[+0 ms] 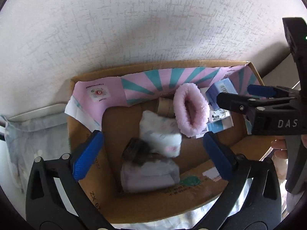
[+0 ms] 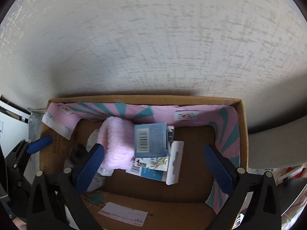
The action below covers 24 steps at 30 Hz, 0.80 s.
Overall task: Organize objects
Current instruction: 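Open both tools to drop the black jar and blue box into the box, then lift both tools out of the box and back from it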
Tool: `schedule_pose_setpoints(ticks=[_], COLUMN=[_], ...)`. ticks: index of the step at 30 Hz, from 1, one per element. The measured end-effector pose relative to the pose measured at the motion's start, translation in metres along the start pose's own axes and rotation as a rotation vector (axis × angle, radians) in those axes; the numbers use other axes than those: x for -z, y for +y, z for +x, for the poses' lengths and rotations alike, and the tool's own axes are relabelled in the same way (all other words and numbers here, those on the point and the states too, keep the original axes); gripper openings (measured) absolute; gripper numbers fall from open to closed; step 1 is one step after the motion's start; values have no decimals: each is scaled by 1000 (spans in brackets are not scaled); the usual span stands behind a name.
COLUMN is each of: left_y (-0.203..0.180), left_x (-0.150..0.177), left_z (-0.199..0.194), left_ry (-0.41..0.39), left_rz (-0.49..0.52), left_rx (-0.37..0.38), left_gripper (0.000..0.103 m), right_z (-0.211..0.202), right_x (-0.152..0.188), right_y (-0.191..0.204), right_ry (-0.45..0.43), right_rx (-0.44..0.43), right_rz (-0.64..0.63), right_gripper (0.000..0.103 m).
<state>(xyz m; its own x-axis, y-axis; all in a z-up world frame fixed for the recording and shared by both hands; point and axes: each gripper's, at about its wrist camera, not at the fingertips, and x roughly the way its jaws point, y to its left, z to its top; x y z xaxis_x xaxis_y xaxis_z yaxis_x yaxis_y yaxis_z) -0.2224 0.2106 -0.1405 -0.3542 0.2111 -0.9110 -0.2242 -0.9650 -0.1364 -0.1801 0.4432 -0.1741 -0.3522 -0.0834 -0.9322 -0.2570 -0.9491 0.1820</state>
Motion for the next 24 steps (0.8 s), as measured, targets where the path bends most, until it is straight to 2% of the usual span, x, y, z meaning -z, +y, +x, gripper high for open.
schedule_pose_setpoints(ticks=[17, 24], left_y=[5, 2], left_x=[2, 6], left_z=[-6, -22], left_ry=[-5, -26], left_rz=[-9, -5], left_rx=[15, 10], left_gripper=[103, 103], right_z=[-5, -11], right_x=[4, 8], right_y=[-1, 3], right_ry=[-7, -16], right_rx=[13, 9], right_rz=[-9, -14], right_gripper=[103, 103])
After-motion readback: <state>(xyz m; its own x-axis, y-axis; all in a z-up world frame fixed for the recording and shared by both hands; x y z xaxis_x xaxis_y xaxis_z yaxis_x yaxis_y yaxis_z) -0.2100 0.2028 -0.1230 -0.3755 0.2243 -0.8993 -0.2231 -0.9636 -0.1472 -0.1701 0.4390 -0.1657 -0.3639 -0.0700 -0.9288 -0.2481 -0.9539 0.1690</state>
